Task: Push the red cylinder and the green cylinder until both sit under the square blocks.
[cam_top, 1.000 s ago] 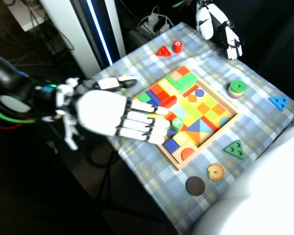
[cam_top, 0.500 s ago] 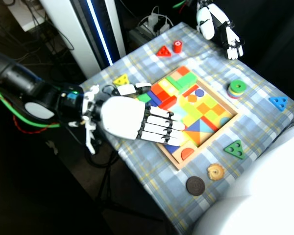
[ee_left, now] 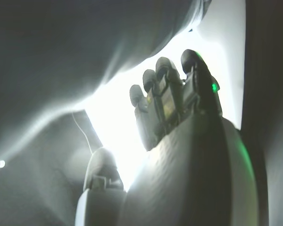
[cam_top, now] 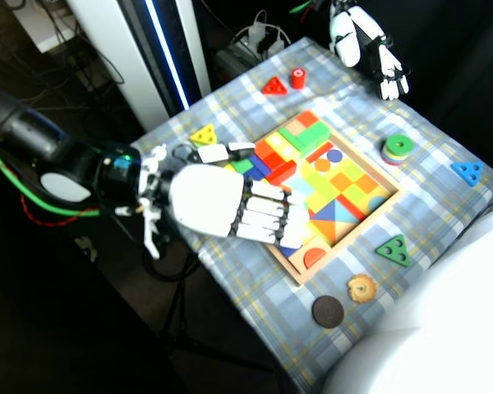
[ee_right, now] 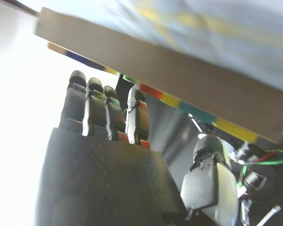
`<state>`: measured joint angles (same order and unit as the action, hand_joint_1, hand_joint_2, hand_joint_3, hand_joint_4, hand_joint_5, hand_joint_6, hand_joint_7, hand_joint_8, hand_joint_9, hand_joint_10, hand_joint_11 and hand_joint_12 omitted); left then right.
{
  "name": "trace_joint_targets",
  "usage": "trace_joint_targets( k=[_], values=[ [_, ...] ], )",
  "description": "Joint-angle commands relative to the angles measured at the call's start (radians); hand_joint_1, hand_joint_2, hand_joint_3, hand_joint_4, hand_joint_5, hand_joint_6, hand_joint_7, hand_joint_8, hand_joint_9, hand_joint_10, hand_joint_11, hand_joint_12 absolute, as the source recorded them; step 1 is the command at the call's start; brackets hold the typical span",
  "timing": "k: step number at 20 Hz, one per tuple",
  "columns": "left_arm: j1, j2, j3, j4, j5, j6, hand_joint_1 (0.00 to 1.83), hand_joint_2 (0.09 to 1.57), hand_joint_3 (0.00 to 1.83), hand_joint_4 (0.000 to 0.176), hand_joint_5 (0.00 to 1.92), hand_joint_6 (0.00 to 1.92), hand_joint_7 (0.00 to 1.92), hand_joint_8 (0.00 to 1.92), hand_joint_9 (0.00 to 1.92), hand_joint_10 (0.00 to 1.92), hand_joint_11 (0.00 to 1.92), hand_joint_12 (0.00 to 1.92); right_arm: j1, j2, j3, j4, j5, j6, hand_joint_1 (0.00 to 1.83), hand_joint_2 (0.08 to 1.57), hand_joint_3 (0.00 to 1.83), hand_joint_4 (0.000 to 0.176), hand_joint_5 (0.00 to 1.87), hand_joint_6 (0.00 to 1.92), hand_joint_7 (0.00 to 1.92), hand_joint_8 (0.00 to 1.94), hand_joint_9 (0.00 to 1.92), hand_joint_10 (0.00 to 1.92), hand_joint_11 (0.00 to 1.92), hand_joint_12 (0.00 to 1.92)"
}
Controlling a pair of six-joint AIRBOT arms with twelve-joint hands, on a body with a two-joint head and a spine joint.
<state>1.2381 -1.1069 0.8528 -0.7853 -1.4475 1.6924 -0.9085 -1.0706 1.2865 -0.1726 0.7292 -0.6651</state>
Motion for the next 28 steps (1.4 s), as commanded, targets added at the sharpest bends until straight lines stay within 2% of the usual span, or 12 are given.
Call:
trace_joint_targets(
  k=[1,4,5,9,11,12,13,17,20,23,26,28],
  values=[
    [-0.004,-0.003,0.006,0.044,-0.109,-0.011,0.00,1.23,0.00,0.038,0.52,0.00,0.44,0.00,0.34,0.02,0.00,0.39,0.012,0.011,0.000,0.027,0.098,0.006,0.00,0.93,0.00,0.101,0.32,0.01,0.00,0.00,0.00,0.00,0.00,0.00],
    [-0.004,-0.003,0.006,0.044,-0.109,-0.011,0.00,1.23,0.00,0.034,0.53,0.00,0.44,0.00,0.33,0.02,0.00,0.32,-0.005,0.051,-0.033,0.027,0.098,0.006,0.00,0.90,0.00,0.111,0.32,0.00,0.00,0.00,0.00,0.00,0.00,0.00],
    [-0.004,-0.003,0.006,0.044,-0.109,-0.011,0.00,1.24,0.00,0.014,0.54,0.01,0.45,0.00,0.33,0.01,0.00,0.32,-0.011,0.063,-0.044,0.026,0.098,0.006,0.00,0.88,0.00,0.132,0.30,0.00,0.00,0.00,0.00,0.00,0.00,0.00],
    [-0.002,-0.002,0.006,0.043,-0.107,-0.011,0.00,1.25,0.01,0.018,0.55,0.00,0.46,0.00,0.33,0.02,0.00,0.32,-0.030,0.106,-0.079,0.026,0.099,0.005,0.00,0.90,0.00,0.094,0.31,0.00,0.00,0.00,0.00,0.00,0.00,0.00],
    [-0.001,-0.002,0.006,0.043,-0.105,-0.011,0.00,1.24,0.00,0.020,0.55,0.00,0.45,0.00,0.34,0.02,0.00,0.31,-0.030,0.108,-0.080,0.029,0.105,0.003,0.00,0.89,0.00,0.100,0.31,0.00,0.00,0.00,0.00,0.00,0.00,0.00],
    [-0.001,-0.003,0.006,0.043,-0.105,-0.011,0.00,1.24,0.00,0.025,0.53,0.01,0.43,0.01,0.32,0.01,0.00,0.17,-0.030,0.108,-0.077,0.032,0.109,0.002,0.00,0.89,0.00,0.103,0.32,0.00,0.00,0.00,0.00,0.00,0.00,0.00],
    [-0.001,-0.003,0.006,0.043,-0.105,-0.011,0.00,1.24,0.00,0.030,0.51,0.00,0.42,0.00,0.32,0.01,0.00,0.08,-0.030,0.108,-0.073,0.036,0.117,0.001,0.00,0.89,0.00,0.127,0.31,0.00,0.00,0.00,0.00,0.00,0.00,0.00],
    [-0.002,-0.002,0.007,0.044,-0.105,-0.011,0.00,1.23,0.00,0.045,0.53,0.00,0.44,0.00,0.33,0.01,0.00,0.10,-0.030,0.074,-0.044,0.048,0.129,0.000,0.00,0.89,0.00,0.163,0.31,0.00,0.00,0.00,0.00,0.00,0.00,0.00],
    [-0.002,-0.002,0.006,0.044,-0.104,-0.011,0.00,1.24,0.00,0.048,0.53,0.00,0.44,0.00,0.33,0.01,0.00,0.12,-0.030,0.044,-0.015,0.063,0.127,0.000,0.00,0.88,0.00,0.137,0.32,0.01,0.00,0.00,0.00,0.00,0.00,0.00],
    [-0.002,-0.002,0.006,0.044,-0.105,-0.015,0.00,1.24,0.00,0.041,0.52,0.00,0.43,0.00,0.32,0.00,0.00,0.05,-0.030,0.027,-0.002,0.071,0.127,0.000,0.00,0.89,0.00,0.149,0.31,0.00,0.00,0.00,0.00,0.00,0.00,0.00],
    [-0.002,-0.002,0.006,0.043,-0.105,-0.015,0.00,1.24,0.00,0.044,0.52,0.00,0.44,0.00,0.33,0.01,0.00,0.19,-0.030,0.027,-0.002,0.072,0.127,0.000,0.00,0.92,0.01,0.125,0.30,0.00,0.00,0.00,0.00,0.00,0.00,0.00],
    [-0.001,-0.003,0.006,0.043,-0.105,-0.015,0.00,1.24,0.00,0.045,0.54,0.00,0.46,0.00,0.34,0.01,0.00,0.30,-0.027,0.035,-0.008,0.071,0.129,0.000,0.00,0.91,0.00,0.126,0.31,0.00,0.00,0.00,0.00,0.00,0.00,0.00]
  ],
)
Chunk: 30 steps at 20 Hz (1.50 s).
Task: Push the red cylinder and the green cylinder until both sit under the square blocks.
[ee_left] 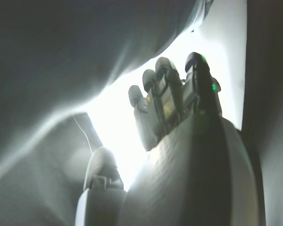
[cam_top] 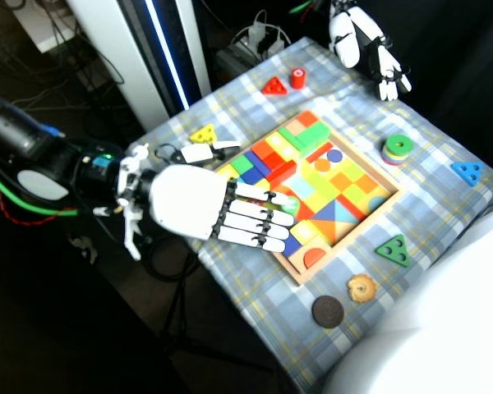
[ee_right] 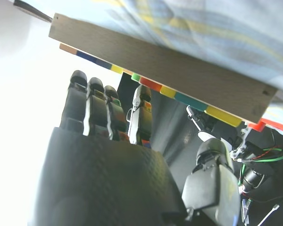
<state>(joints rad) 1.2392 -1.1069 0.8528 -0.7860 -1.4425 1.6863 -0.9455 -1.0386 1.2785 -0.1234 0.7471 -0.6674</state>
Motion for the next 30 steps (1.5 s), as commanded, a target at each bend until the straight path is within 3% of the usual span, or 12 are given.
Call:
trace_joint_targets(
  k=[1,4,8,9,11,14,16,18,22,24,27,30],
  values=[
    [-0.003,-0.003,0.006,0.044,-0.110,-0.009,0.00,1.23,0.00,0.050,0.53,0.00,0.45,0.00,0.33,0.01,0.00,0.26,0.015,0.007,-0.003,0.022,0.117,0.002,0.00,0.91,0.00,0.128,0.30,0.00,0.00,0.00,0.00,0.00,0.00,0.00],
    [-0.002,-0.003,0.006,0.043,-0.109,-0.009,0.00,1.24,0.00,0.044,0.53,0.00,0.45,0.00,0.33,0.01,0.00,0.25,0.033,0.010,-0.003,0.023,0.132,0.002,0.00,0.90,0.00,0.098,0.30,0.00,0.00,0.00,0.00,0.00,0.00,0.00],
    [-0.002,-0.004,0.007,0.043,-0.106,-0.011,0.00,1.24,0.00,0.046,0.53,0.00,0.43,0.00,0.32,0.00,0.00,0.19,0.040,-0.016,0.017,0.023,0.131,0.001,0.00,0.93,0.01,0.135,0.30,0.00,0.00,0.00,0.00,0.00,0.00,0.00],
    [-0.002,-0.003,0.007,0.044,-0.106,-0.012,0.00,1.23,0.00,0.062,0.53,0.00,0.44,0.00,0.32,0.00,0.00,0.15,0.040,-0.024,0.023,0.023,0.125,0.001,0.00,0.93,0.01,0.133,0.30,0.00,0.00,0.00,0.00,0.00,0.00,0.00],
    [-0.002,-0.003,0.008,0.044,-0.107,-0.012,0.00,1.23,0.00,0.054,0.55,0.00,0.46,0.00,0.34,0.01,0.00,0.22,0.040,-0.037,0.037,0.023,0.105,0.001,0.00,0.93,0.01,0.106,0.32,0.01,0.00,0.00,0.00,0.00,0.00,0.00],
    [-0.003,0.000,0.015,0.055,-0.081,-0.018,0.00,1.23,0.00,0.039,0.54,0.00,0.45,0.00,0.34,0.01,0.00,0.33,0.040,-0.048,0.055,0.023,0.071,0.001,0.00,0.92,0.00,0.125,0.31,0.00,0.00,0.00,0.00,0.00,0.00,0.00],
    [-0.003,-0.001,0.015,0.055,-0.085,-0.018,0.00,1.23,0.00,0.052,0.52,0.01,0.44,0.00,0.34,0.00,0.00,0.23,0.040,-0.042,0.052,0.013,0.062,0.004,0.00,0.92,0.00,0.107,0.30,0.00,0.00,0.00,0.00,0.00,0.00,0.00],
    [-0.003,-0.001,0.015,0.055,-0.086,-0.018,0.00,1.22,0.00,0.055,0.51,0.00,0.45,0.00,0.36,0.01,0.00,0.33,0.039,-0.018,0.029,-0.003,0.055,0.008,0.00,0.91,0.00,0.123,0.30,0.00,0.00,0.00,0.00,0.00,0.00,0.00],
    [-0.002,0.000,0.014,0.051,-0.086,-0.018,0.00,1.24,0.00,0.050,0.52,0.00,0.44,0.00,0.32,0.00,0.00,0.22,0.022,0.033,-0.037,-0.009,0.055,0.008,0.00,0.90,0.00,0.111,0.32,0.01,0.00,0.00,0.00,0.00,0.00,0.00],
    [-0.002,0.000,0.014,0.050,-0.086,-0.018,0.00,1.25,0.00,0.034,0.53,0.00,0.45,0.00,0.33,0.01,0.00,0.21,0.006,0.049,-0.074,-0.009,0.065,0.008,0.00,0.91,0.00,0.076,0.33,0.01,0.00,0.00,0.00,0.00,0.00,0.00],
    [-0.002,0.000,0.014,0.049,-0.085,-0.018,0.00,1.25,0.00,0.039,0.52,0.00,0.44,0.00,0.32,0.01,0.00,0.12,-0.003,0.056,-0.095,-0.008,0.087,0.009,0.00,0.91,0.00,0.105,0.33,0.01,0.00,0.00,0.00,0.00,0.00,0.00],
    [-0.002,0.000,0.014,0.049,-0.085,-0.018,0.00,1.24,0.00,0.048,0.51,0.00,0.43,0.00,0.31,0.00,0.00,0.02,-0.004,0.056,-0.097,-0.008,0.095,0.009,0.00,0.92,0.01,0.105,0.33,0.00,0.00,0.00,0.00,0.00,0.00,0.00]
  ],
)
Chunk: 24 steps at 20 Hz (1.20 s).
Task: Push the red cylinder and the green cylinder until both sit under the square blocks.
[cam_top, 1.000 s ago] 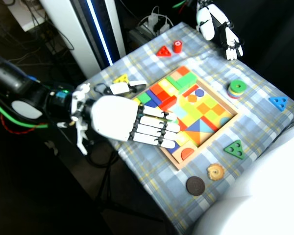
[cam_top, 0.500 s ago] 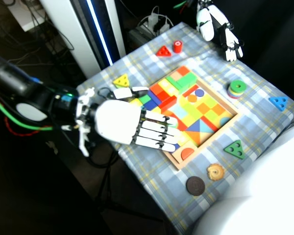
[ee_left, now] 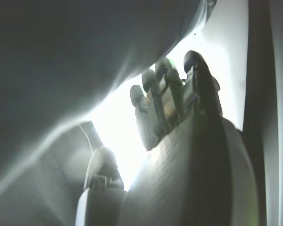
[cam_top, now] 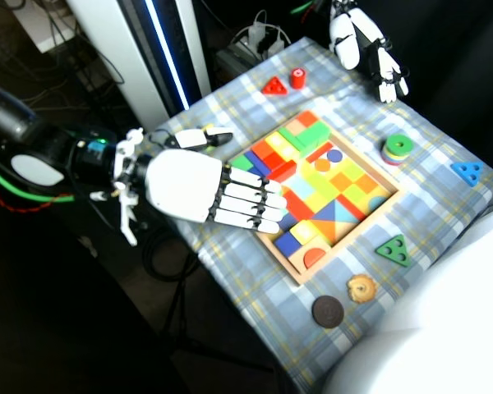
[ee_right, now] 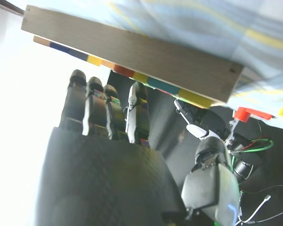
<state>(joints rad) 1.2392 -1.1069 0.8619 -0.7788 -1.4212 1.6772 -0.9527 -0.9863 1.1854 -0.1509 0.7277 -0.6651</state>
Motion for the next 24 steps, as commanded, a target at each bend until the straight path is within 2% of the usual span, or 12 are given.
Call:
trace_joint_targets(
  k=[1,4,6,7,9,10,14,16,18,19,20,24],
  values=[
    [-0.002,0.000,0.005,0.042,-0.106,-0.009,0.00,1.24,0.00,0.049,0.51,0.00,0.43,0.00,0.31,0.00,0.00,0.00,0.004,0.004,-0.004,0.019,0.116,0.007,0.00,0.92,0.01,0.104,0.33,0.00,0.00,0.00,0.00,0.00,0.00,0.00],
    [-0.002,0.000,0.004,0.042,-0.106,-0.009,0.00,1.23,0.00,0.069,0.50,0.00,0.42,0.00,0.31,0.00,0.00,0.00,0.004,0.005,-0.002,0.020,0.121,0.007,0.00,0.93,0.00,0.121,0.32,0.00,0.00,0.00,0.00,0.00,0.00,0.00],
    [-0.002,0.000,0.004,0.042,-0.106,-0.009,0.00,1.23,0.00,0.065,0.52,0.01,0.43,0.01,0.31,0.00,0.00,0.00,0.004,0.013,-0.004,0.020,0.122,0.007,0.00,0.92,0.00,0.144,0.32,0.00,0.00,0.00,0.00,0.00,0.00,0.00],
    [-0.002,0.000,0.004,0.042,-0.106,-0.009,0.00,1.23,0.00,0.058,0.52,0.01,0.44,0.01,0.31,0.00,0.00,0.00,0.003,0.017,-0.005,0.020,0.121,0.007,0.00,0.92,0.00,0.134,0.32,0.00,0.00,0.00,0.00,0.00,0.00,0.00],
    [-0.002,0.000,0.004,0.041,-0.106,-0.009,0.00,1.23,0.00,0.060,0.51,0.00,0.43,0.00,0.30,0.00,0.01,0.01,-0.005,0.025,-0.007,0.020,0.119,0.007,0.00,0.92,0.00,0.141,0.31,0.00,0.00,0.00,0.00,0.00,0.00,0.00],
    [-0.002,0.000,0.003,0.041,-0.106,-0.009,0.00,1.22,0.00,0.078,0.50,0.00,0.42,0.00,0.30,0.00,0.01,0.01,-0.008,0.027,-0.006,0.020,0.113,0.007,0.00,0.91,0.00,0.161,0.30,0.00,0.00,0.00,0.00,0.00,0.00,0.00],
    [-0.002,0.000,0.003,0.041,-0.106,-0.009,0.00,1.23,0.00,0.072,0.50,0.01,0.44,0.01,0.31,0.01,0.02,0.02,-0.018,0.028,0.003,0.023,0.096,0.007,0.00,0.89,0.00,0.109,0.32,0.00,0.00,0.00,0.00,0.00,0.00,0.00],
    [-0.002,-0.001,0.003,0.040,-0.106,-0.009,0.00,1.23,0.00,0.039,0.54,0.00,0.45,0.00,0.32,0.00,0.00,0.23,-0.017,0.028,0.002,0.027,0.100,0.007,0.00,0.89,0.00,0.132,0.31,0.00,0.00,0.00,0.00,0.00,0.00,0.00],
    [-0.001,-0.001,0.003,0.040,-0.106,-0.009,0.00,1.23,0.00,0.047,0.54,0.00,0.45,0.00,0.32,0.00,0.00,0.24,-0.017,0.029,0.001,0.030,0.115,0.007,0.00,0.88,0.00,0.127,0.31,0.00,0.00,0.00,0.00,0.00,0.00,0.00],
    [-0.001,-0.001,0.003,0.040,-0.106,-0.009,0.00,1.20,0.00,0.061,0.51,0.00,0.42,0.00,0.29,0.00,0.00,0.04,-0.017,0.033,-0.002,0.030,0.123,0.007,0.00,0.90,0.00,0.098,0.32,0.00,0.00,0.00,0.00,0.00,0.00,0.00],
    [-0.001,-0.001,0.003,0.040,-0.106,-0.009,0.00,1.20,0.00,0.061,0.51,0.00,0.42,0.00,0.29,0.00,0.00,0.04,-0.017,0.037,-0.004,0.030,0.131,0.006,0.00,0.90,0.00,0.098,0.32,0.00,0.00,0.00,0.00,0.00,0.00,0.00],
    [-0.001,-0.001,0.003,0.040,-0.105,-0.009,0.00,1.21,0.00,0.090,0.48,0.00,0.45,0.01,0.31,0.01,0.01,0.00,-0.012,0.044,-0.012,0.030,0.159,0.006,0.00,0.89,0.00,0.149,0.28,0.00,0.00,0.00,0.00,0.00,0.00,0.00]
  ],
)
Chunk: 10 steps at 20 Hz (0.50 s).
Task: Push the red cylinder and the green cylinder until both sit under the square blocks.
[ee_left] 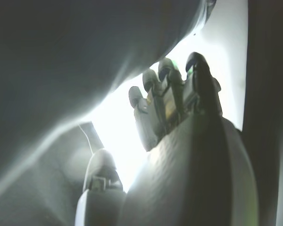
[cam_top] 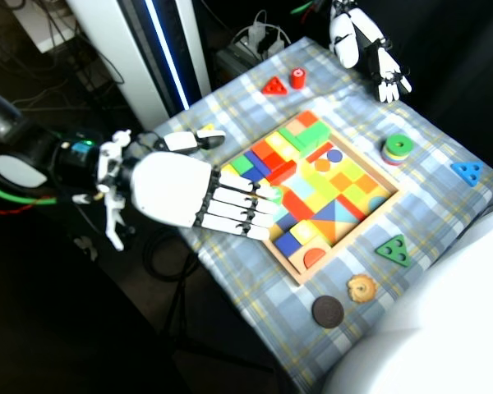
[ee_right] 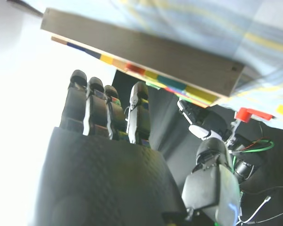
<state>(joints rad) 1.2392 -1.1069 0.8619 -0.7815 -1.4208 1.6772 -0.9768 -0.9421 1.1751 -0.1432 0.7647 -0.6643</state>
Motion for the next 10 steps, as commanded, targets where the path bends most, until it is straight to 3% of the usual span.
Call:
trace_joint_targets(
  k=[1,2,3,4,5,6,8,9,10],
  values=[
    [-0.001,-0.001,0.003,0.042,-0.106,-0.009,0.00,1.21,0.00,0.083,0.48,0.00,0.44,0.01,0.31,0.01,0.01,0.01,0.012,-0.005,-0.001,0.023,0.123,0.005,0.00,0.89,0.00,0.154,0.28,0.00,0.00,0.00,0.00,0.00,0.00,0.00],
    [-0.001,-0.001,0.003,0.042,-0.105,-0.009,0.00,1.21,0.00,0.083,0.48,0.00,0.44,0.01,0.31,0.01,0.01,0.01,0.012,-0.011,0.000,0.023,0.123,0.005,0.00,0.89,0.00,0.154,0.28,0.00,0.00,0.00,0.00,0.00,0.00,0.00],
    [-0.001,-0.001,0.003,0.043,-0.105,-0.011,0.00,1.21,0.00,0.067,0.50,0.01,0.44,0.00,0.30,0.01,0.02,0.01,0.011,-0.022,0.004,0.022,0.123,0.005,0.00,0.89,0.00,0.144,0.30,0.01,0.00,0.00,0.00,0.00,0.00,0.00],
    [-0.001,-0.001,0.003,0.043,-0.105,-0.013,0.00,1.21,0.00,0.073,0.49,0.00,0.43,0.00,0.29,0.00,0.03,0.02,0.011,-0.031,0.009,0.020,0.122,0.005,0.00,0.88,0.00,0.131,0.30,0.01,0.00,0.00,0.00,0.00,0.00,0.00],
    [-0.001,-0.001,0.003,0.043,-0.105,-0.014,0.00,1.21,0.00,0.073,0.49,0.00,0.43,0.00,0.29,0.00,0.03,0.02,0.011,-0.040,0.015,0.020,0.120,0.005,0.00,0.88,0.00,0.131,0.30,0.01,0.00,0.00,0.00,0.00,0.00,0.00],
    [-0.001,-0.001,0.003,0.044,-0.105,-0.015,0.00,1.22,0.00,0.075,0.49,0.00,0.43,0.00,0.30,0.01,0.04,0.03,0.011,-0.049,0.022,0.020,0.114,0.005,0.00,0.91,0.01,0.116,0.31,0.01,0.00,0.00,0.00,0.00,0.00,0.00],
    [-0.001,-0.001,0.004,0.044,-0.105,-0.017,0.00,1.21,0.00,0.085,0.48,0.00,0.43,0.00,0.30,0.01,0.02,0.02,0.011,-0.059,0.028,0.020,0.104,0.005,0.00,0.91,0.01,0.113,0.32,0.01,0.00,0.00,0.00,0.00,0.00,0.00],
    [-0.001,-0.001,0.003,0.044,-0.105,-0.018,0.00,1.20,0.00,0.085,0.50,0.01,0.44,0.00,0.31,0.01,0.01,0.03,0.010,-0.061,0.030,0.020,0.098,0.005,0.00,0.91,0.00,0.131,0.30,0.00,0.00,0.00,0.00,0.00,0.00,0.00],
    [-0.001,-0.001,0.003,0.044,-0.105,-0.018,0.00,1.20,0.00,0.085,0.50,0.01,0.44,0.00,0.31,0.01,0.01,0.03,0.010,-0.061,0.030,0.020,0.095,0.005,0.00,0.91,0.00,0.131,0.30,0.00,0.00,0.00,0.00,0.00,0.00,0.00]
  ],
)
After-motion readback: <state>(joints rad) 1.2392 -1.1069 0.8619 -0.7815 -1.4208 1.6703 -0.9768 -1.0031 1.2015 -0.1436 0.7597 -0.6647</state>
